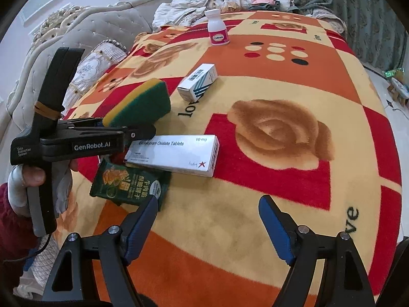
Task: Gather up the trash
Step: 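Grasp the yellow-green sponge with the left tool while the right tool grasps the white barcode box, then carry the sponge and white box over the black bin and open both tools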
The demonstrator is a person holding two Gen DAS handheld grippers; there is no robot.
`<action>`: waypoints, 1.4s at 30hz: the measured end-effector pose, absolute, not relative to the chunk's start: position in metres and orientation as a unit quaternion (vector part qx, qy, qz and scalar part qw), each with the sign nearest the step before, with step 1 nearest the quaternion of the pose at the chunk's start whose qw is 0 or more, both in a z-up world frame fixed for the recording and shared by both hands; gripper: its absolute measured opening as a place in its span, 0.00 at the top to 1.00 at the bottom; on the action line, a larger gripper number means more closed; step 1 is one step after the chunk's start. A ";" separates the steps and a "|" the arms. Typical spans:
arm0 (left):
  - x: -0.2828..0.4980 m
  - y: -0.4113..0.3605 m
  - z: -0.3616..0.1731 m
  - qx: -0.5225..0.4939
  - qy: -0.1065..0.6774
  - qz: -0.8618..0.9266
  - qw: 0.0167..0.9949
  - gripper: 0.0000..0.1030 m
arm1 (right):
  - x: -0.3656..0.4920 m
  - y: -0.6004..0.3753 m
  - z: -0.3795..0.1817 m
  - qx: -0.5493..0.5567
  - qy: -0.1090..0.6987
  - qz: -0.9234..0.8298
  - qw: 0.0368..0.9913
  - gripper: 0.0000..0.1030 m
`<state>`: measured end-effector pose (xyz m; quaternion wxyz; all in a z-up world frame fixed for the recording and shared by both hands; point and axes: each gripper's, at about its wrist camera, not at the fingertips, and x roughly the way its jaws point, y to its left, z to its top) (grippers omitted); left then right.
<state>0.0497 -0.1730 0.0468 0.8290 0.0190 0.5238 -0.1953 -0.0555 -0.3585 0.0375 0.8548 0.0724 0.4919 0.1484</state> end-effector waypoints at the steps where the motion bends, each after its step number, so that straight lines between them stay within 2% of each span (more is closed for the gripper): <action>1: 0.052 -0.171 0.047 0.012 0.526 -0.194 0.828 0.62 | -0.054 -0.358 0.038 0.072 0.492 0.150 0.855 0.23; 3: 0.054 -0.165 0.050 -0.001 0.525 -0.193 0.829 0.71 | -0.051 -0.354 0.039 0.069 0.489 0.155 0.855 0.23; 5: 0.055 -0.156 0.055 -0.017 0.522 -0.190 0.831 0.75 | -0.047 -0.350 0.040 0.063 0.488 0.159 0.856 0.23; 12: 0.047 -0.122 0.087 -0.052 0.488 -0.176 0.854 0.75 | -0.024 -0.336 0.049 0.051 0.475 0.162 0.863 0.23; 22: 0.044 -0.089 0.089 -0.079 0.482 -0.158 0.858 0.75 | 0.093 -0.306 0.043 0.073 0.476 0.134 0.866 0.24; 23: 0.044 -0.089 0.088 -0.079 0.481 -0.158 0.859 0.75 | 0.102 -0.304 0.040 0.076 0.478 0.132 0.865 0.27; 25: 0.044 -0.088 0.087 -0.081 0.482 -0.159 0.858 0.75 | 0.119 -0.299 0.034 0.084 0.485 0.134 0.860 0.40; 26: 0.045 -0.089 0.086 -0.082 0.483 -0.160 0.857 0.75 | 0.126 -0.296 0.030 0.079 0.489 0.133 0.858 0.42; 28: 0.044 -0.090 0.084 -0.081 0.483 -0.161 0.857 0.75 | 0.136 -0.292 0.020 0.068 0.502 0.125 0.853 0.57; 30: 0.041 -0.092 0.082 -0.081 0.484 -0.164 0.856 0.75 | 0.141 -0.293 0.016 0.072 0.502 0.131 0.852 0.59; 33: 0.038 -0.097 0.082 -0.084 0.484 -0.173 0.853 0.75 | 0.132 -0.296 0.021 0.066 0.499 0.142 0.853 0.70; 42: 0.003 -0.137 0.102 -0.081 0.469 -0.215 0.853 0.75 | 0.050 -0.338 0.053 0.048 0.474 0.151 0.866 0.70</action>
